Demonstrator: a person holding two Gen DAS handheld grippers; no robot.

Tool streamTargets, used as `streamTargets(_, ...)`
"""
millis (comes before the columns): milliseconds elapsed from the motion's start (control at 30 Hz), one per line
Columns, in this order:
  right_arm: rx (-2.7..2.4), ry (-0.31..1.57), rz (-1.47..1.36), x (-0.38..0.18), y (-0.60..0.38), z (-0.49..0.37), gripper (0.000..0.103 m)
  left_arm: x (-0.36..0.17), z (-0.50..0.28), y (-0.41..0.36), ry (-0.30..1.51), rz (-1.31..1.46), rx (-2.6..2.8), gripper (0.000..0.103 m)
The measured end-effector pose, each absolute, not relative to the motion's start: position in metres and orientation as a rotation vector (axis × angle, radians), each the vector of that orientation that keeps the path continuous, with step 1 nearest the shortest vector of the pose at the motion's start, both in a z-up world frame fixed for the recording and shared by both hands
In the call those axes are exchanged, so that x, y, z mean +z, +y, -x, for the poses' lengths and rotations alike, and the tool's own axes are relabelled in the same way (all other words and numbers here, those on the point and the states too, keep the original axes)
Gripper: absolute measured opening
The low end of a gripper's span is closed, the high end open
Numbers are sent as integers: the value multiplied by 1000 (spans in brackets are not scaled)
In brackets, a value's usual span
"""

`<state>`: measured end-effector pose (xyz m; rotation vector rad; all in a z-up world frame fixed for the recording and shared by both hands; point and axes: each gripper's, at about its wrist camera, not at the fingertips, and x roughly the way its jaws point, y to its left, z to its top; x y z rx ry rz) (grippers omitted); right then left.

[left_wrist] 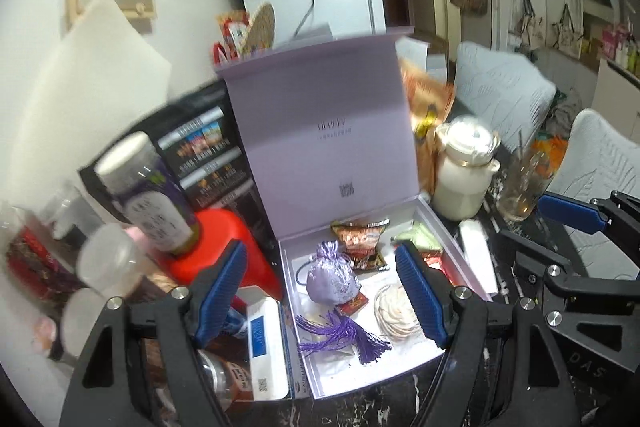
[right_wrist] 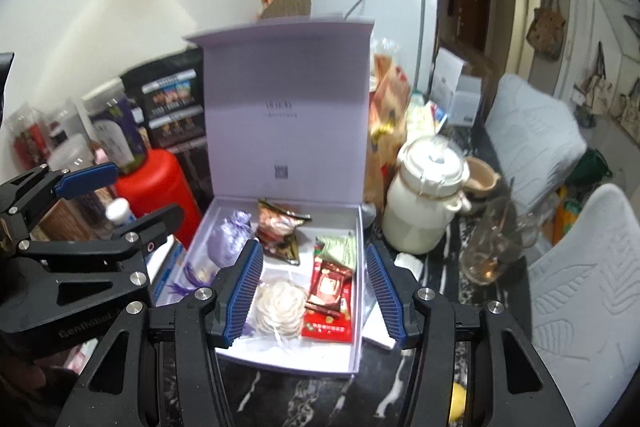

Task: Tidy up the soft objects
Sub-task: 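Withdraw both open tools from the box back over the table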

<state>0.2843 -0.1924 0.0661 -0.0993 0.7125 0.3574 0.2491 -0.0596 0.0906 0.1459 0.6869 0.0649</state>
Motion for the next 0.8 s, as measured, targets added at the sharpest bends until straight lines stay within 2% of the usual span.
streamTargets(300, 349, 581, 107, 111, -198, -217, 58, 124, -185, -56, 595, -111, 34, 78)
streamTargets(533, 349, 519, 116, 124, -200, -162, 68, 136, -131, -53, 532, -96, 13, 85)
streamTargets(700, 349, 490, 114, 124, -200, -124, 73, 134, -96, -46, 494, -85, 30, 100)
streamTargets(800, 341, 474, 118, 123, -199, -105, 80, 129, -80, -42, 492, -73, 20, 101)
